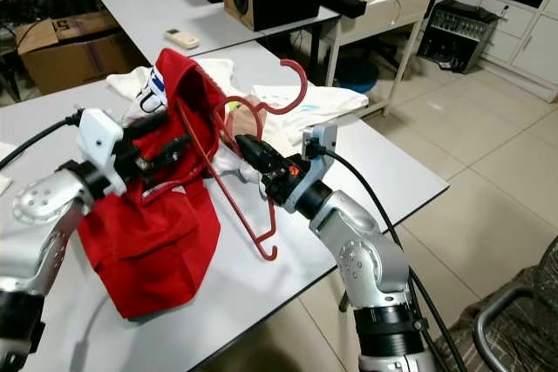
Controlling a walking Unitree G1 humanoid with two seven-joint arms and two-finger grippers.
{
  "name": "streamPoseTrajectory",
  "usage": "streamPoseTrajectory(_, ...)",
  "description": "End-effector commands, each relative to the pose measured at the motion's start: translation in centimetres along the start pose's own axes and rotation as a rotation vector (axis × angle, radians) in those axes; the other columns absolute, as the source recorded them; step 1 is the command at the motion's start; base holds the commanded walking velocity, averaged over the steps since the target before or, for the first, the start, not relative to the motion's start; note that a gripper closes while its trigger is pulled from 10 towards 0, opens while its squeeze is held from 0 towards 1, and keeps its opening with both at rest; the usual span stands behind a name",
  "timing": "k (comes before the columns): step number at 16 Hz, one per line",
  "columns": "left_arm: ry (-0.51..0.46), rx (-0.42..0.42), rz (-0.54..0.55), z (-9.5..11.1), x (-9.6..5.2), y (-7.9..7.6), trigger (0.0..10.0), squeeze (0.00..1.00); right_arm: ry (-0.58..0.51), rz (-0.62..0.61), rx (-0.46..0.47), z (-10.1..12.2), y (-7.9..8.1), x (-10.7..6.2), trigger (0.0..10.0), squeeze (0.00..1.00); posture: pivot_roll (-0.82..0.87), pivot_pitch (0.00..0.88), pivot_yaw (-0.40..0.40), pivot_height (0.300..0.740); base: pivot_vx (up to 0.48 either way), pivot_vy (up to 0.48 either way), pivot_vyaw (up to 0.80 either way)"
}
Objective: Hang hanger
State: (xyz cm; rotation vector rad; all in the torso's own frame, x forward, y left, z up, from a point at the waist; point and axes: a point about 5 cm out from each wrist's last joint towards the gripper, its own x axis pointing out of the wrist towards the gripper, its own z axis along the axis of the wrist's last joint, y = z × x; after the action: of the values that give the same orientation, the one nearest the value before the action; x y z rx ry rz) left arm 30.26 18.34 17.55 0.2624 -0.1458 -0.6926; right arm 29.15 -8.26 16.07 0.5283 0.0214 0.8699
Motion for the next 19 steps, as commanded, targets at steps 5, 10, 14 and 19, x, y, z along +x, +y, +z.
streamPoseTrajectory(5,0.095,0.136,0.140,-1.0,0.1,2.3,10.0,0.00,-0.013,0.067,-0.040,0.8,0.9,0.4,10.0,0.00,-0.07,0.000,0.051,0.727,0.000,0.000,0.00)
streamPoseTrajectory(10,0.196,0.137,0.195,-2.8,0.6,2.5,10.0,0.00,-0.014,0.074,-0.042,1.0,1.0,0.4,10.0,0.00,-0.08,0.000,0.055,0.727,0.000,0.000,0.00)
streamPoseTrajectory(14,0.205,0.105,0.216,-3.2,0.1,2.9,0.0,0.00,-0.021,0.056,-0.039,1.1,0.8,0.3,10.0,0.00,-0.08,0.000,0.054,0.727,0.000,0.000,0.00)
streamPoseTrajectory(19,0.294,0.135,0.257,-4.2,-2.0,3.9,0.0,0.00,-0.028,0.038,-0.032,1.2,0.4,0.3,10.0,0.00,-0.07,0.000,0.045,0.727,0.000,0.000,0.00)
